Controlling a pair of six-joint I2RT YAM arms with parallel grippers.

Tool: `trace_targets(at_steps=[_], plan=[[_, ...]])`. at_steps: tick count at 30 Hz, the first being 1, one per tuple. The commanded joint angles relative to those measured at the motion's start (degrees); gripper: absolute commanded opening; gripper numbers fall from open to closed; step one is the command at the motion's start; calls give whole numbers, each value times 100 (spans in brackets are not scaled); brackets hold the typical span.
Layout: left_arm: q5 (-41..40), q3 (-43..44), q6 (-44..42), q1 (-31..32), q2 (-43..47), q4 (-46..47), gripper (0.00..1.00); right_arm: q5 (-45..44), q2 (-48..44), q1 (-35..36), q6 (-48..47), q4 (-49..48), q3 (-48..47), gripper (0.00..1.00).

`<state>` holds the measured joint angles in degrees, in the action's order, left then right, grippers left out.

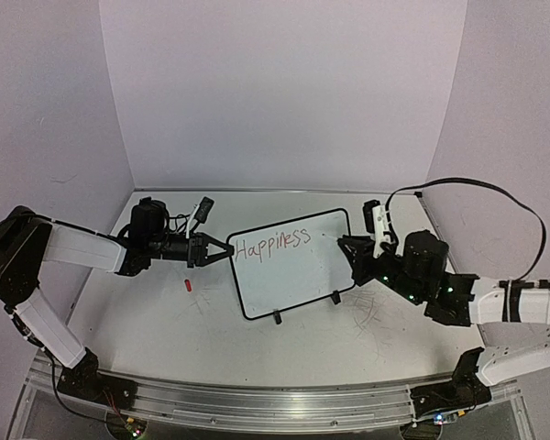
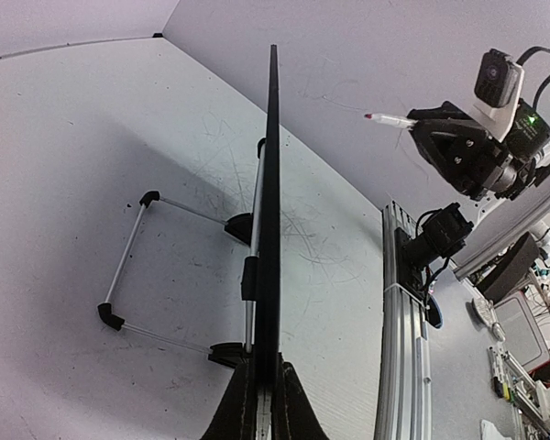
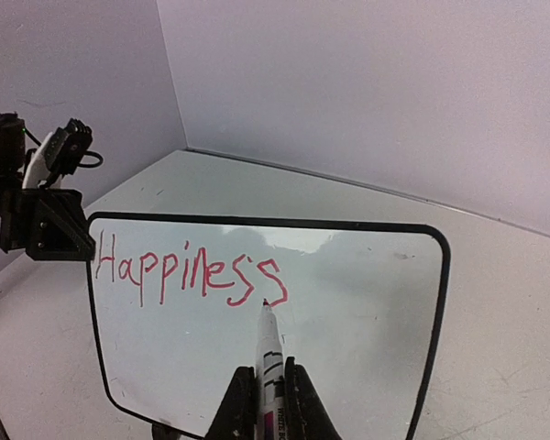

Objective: Write a sentence on the whiteboard

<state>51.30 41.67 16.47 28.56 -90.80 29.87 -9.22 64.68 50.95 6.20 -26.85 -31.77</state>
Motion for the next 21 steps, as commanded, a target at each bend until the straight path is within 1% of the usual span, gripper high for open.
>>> trace_targets(at_steps=[1, 4, 8, 10, 11, 13, 18, 21], plan=[[138, 186, -67, 27, 5, -175, 0, 323, -278, -48, -553, 163, -5, 0], [73, 171, -80, 28, 51, -186, 0, 465, 9, -43, -600, 485, -409, 0], [-29, 143, -59, 27, 58, -225, 0, 769, 358, -43, -850, 630, -753, 0], [-56, 159, -40, 27, 24, -246, 0, 868, 539, -35, -873, 678, -925, 3], [-60, 168, -33, 27, 18, -257, 0, 875, 623, -19, -875, 714, -993, 3], [-92, 178, -48, 27, 21, -272, 0, 831, 780, 105, -883, 740, -1073, 0], [-146, 207, -108, 27, -11, -323, 0, 500, 1237, 581, -981, 709, -1290, 0], [-147, 221, -101, 30, -56, -341, 0, 462, 1550, 828, -1010, 718, -1512, 0]])
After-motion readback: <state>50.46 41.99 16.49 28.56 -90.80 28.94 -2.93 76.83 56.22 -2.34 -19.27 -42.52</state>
